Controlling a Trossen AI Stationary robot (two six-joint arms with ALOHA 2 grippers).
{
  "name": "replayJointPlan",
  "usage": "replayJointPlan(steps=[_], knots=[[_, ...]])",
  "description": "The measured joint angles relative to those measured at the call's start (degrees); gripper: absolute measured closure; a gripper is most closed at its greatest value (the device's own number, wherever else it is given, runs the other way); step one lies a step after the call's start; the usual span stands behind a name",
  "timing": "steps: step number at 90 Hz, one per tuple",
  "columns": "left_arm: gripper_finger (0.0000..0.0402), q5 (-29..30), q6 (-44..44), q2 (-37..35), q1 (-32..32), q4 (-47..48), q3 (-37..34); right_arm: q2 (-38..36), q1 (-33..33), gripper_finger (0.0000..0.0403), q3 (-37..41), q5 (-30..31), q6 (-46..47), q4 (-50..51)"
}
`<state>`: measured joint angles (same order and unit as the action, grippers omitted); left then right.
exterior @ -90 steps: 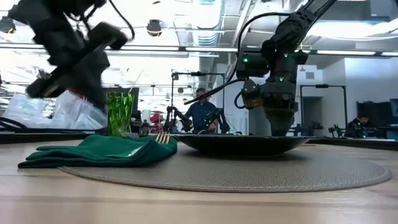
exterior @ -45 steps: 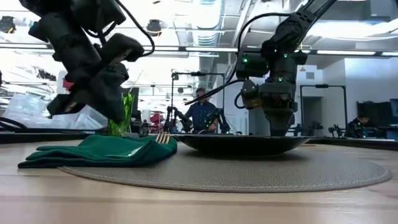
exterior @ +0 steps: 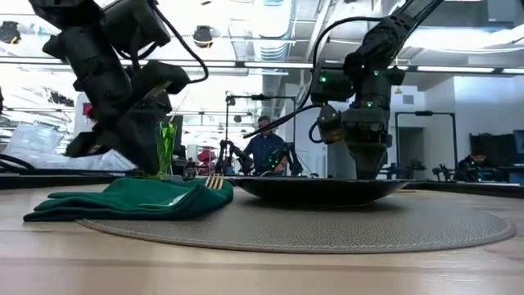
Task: Set table place
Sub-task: Move the green napkin to the middle left of the table
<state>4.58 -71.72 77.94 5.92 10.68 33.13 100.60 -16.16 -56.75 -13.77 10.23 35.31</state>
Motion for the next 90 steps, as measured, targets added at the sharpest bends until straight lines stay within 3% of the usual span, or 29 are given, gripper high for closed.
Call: replayJointPlan(steps=[19, 31, 50, 68, 90], knots=[[0.0401, -6.0, 2.5, 5.6, -2.3, -8.3, 0.0, 0.0, 0.0, 0.0403, 0.0, -0.8, -0.2, 0.0], [0.0401, -10.1, 3.7, 6.6, -3.7, -8.0, 0.0, 0.0, 0.0, 0.0403, 0.0, -1.4, -0.2, 0.7], [0.0401, -15.6, 5.2, 6.3, -3.9, 6.9, 0.3, 0.0, 0.0, 0.0403, 0.0, -1.4, -0.7, 0.8], [0.0401, -15.8, 7.2, 6.3, -3.0, 8.1, 0.2, 0.0, 0.0, 0.0403, 0.0, -1.4, -1.3, 0.9], [0.0401, -17.8, 7.5, 3.7, -2.9, 20.0, 0.2, 0.0, -0.1, 0.0403, 0.7, -1.1, -1.3, 1.1]])
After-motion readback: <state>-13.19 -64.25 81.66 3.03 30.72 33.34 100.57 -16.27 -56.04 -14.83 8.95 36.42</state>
